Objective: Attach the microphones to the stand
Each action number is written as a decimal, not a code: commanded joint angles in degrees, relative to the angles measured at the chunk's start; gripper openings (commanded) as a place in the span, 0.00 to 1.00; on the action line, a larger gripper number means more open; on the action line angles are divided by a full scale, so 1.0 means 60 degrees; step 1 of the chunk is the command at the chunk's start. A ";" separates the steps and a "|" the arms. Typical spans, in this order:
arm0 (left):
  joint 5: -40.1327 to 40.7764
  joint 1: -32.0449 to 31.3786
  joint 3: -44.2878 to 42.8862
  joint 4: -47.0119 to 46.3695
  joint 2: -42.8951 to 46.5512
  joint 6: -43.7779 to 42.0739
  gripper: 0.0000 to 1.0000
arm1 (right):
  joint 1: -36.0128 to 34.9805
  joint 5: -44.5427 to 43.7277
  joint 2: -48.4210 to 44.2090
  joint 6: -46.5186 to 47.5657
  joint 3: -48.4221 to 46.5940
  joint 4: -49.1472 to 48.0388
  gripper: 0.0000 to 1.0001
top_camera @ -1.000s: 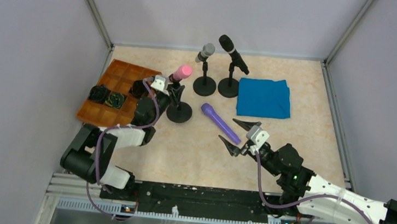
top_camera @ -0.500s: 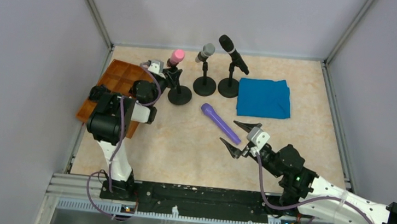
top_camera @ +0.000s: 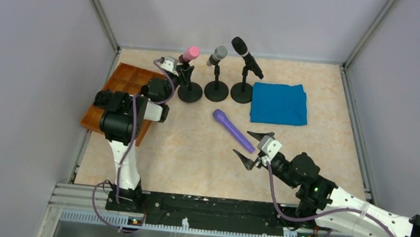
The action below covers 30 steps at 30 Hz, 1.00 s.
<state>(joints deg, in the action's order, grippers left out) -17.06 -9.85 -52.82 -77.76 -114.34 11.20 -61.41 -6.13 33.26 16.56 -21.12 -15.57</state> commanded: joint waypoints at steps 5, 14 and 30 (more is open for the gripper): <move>-0.0006 0.0034 -0.0250 -0.1224 -0.0028 -0.0093 0.25 | -0.0107 0.0071 -0.0151 0.0116 -0.0478 0.0038 0.71; 0.0401 0.0044 0.0607 -0.0896 0.0584 -0.0021 0.75 | -0.0107 -0.0069 -0.0094 -0.0287 -0.0518 0.0086 0.71; 0.0429 -0.0131 0.4046 0.0366 0.4050 0.0939 0.99 | 0.0792 -0.2130 0.2327 -0.2220 -0.2966 0.3067 0.72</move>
<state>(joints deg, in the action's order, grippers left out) -15.09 -9.98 -31.77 -78.30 -97.97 13.63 -60.77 -16.34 41.41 10.09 -31.51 -5.56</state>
